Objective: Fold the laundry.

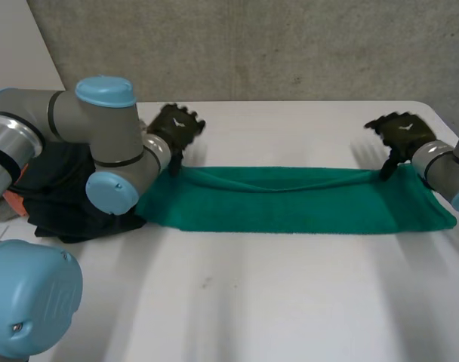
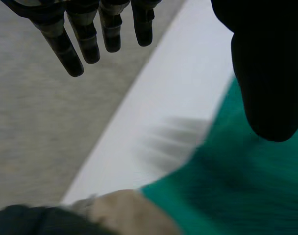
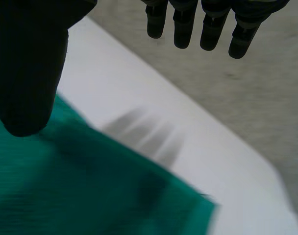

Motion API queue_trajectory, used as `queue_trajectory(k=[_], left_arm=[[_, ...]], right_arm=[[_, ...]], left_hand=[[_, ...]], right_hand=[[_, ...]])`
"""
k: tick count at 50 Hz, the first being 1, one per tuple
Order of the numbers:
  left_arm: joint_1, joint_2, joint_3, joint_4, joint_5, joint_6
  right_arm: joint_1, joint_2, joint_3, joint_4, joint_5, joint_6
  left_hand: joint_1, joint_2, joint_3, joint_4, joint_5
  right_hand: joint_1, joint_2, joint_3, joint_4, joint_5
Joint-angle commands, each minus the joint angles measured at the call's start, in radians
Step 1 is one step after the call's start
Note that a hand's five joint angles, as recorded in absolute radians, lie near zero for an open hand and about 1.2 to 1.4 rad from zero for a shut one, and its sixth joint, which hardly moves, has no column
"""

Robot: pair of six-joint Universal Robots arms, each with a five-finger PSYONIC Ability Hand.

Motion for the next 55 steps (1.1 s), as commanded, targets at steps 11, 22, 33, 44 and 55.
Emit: queue_trajectory(k=[11,22,33,44,55], left_arm=[[-0.028,-0.152,0.245,-0.156,-0.012,-0.014],[-0.031,-0.064,0.162,-0.15,-0.031,-0.055],[-0.016,0.019,0.064,-0.132,-0.035,-0.086],[-0.005,0.134,-0.114,-0.119,-0.027,-0.109],[-0.014,0.242,-0.278,-0.029,-0.007,-0.16]], right_arm=[[0.173,0.311,-0.365,0.016,0.099,0.063],[0.223,0.43,-0.571,-0.291,0.322,0.084],[0.185,0.157,-0.211,-0.254,0.214,0.115],[0.049,-0.127,0.143,0.08,0.204,0.002],[-0.074,-0.269,0.444,0.076,0.182,-0.182]], left_hand=[[-0.016,-0.023,-0.033,-0.022,-0.048],[-0.016,-0.023,-0.033,-0.022,-0.048],[-0.016,-0.023,-0.033,-0.022,-0.048],[-0.016,-0.023,-0.033,-0.022,-0.048],[-0.016,-0.023,-0.033,-0.022,-0.048]], right_hand=[[-0.039,-0.026,-0.03,-0.028,-0.046],[-0.039,-0.026,-0.03,-0.028,-0.046],[-0.039,-0.026,-0.03,-0.028,-0.046],[-0.039,-0.026,-0.03,-0.028,-0.046],[-0.039,-0.026,-0.03,-0.028,-0.046]])
